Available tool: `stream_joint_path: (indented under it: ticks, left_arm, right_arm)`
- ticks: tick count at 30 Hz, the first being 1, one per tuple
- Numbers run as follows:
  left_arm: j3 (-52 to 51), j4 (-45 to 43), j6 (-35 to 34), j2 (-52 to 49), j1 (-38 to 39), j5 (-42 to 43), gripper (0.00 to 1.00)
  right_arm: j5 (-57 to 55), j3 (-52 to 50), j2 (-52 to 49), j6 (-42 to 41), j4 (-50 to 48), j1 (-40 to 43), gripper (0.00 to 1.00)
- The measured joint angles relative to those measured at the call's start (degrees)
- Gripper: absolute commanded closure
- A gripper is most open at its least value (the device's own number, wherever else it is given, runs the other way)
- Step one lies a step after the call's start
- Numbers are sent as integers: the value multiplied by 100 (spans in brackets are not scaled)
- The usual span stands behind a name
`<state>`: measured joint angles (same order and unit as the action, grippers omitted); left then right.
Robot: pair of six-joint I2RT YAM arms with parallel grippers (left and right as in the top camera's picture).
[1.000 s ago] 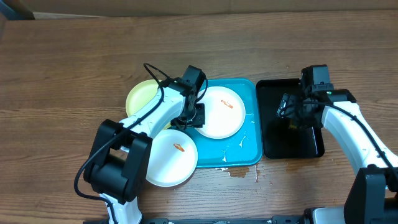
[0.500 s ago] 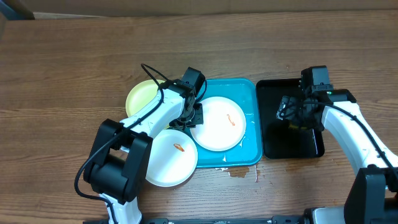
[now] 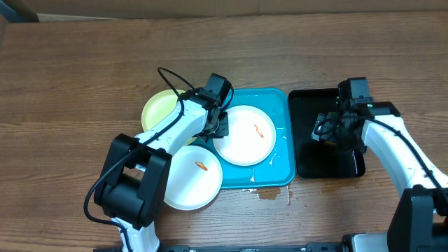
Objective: Clean dirty plates on tray and stack at the side
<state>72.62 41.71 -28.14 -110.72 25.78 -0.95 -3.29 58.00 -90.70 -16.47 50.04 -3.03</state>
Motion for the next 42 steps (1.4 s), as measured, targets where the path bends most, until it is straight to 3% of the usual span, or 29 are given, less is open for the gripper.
stream_joint_path:
  ticks: [9,16,18,21,23,35,38,39,40,41,42]
  left_arm:
    - [-4,-125,7,0,0,-17,96]
    - [-4,-260,-46,0,0,-15,96]
    - [-4,-260,-90,0,0,-15,96]
    - [-4,-280,-175,0,0,-17,74]
    - [-4,-286,-214,0,0,-20,69]
    - [-4,-297,-243,0,0,-17,64]
    - [-7,-295,-243,0,0,-17,64]
    - [-4,-293,-243,0,0,-17,63]
    - [-4,-293,-240,0,0,-17,63]
    - [-4,-293,-243,0,0,-17,63]
    - [-7,-295,-243,0,0,-17,63]
  right_arm:
    - [-330,-520,0,0,-938,0,8]
    - [-361,-520,0,2,-894,0,8]
    - [-358,-520,0,2,-874,0,8]
    - [-358,-533,0,0,-951,0,8]
    - [-358,-586,0,2,-1051,0,8]
    - [-358,-870,0,2,-1412,0,12]
    - [-374,-1130,0,20,-1871,0,27]
    - [-382,-1224,0,37,-1993,0,40]
    - [-400,-1276,0,20,-2037,0,59]
    - [-420,-1318,0,15,-2050,0,72]
    - [-431,-1338,0,13,-2048,0,78]
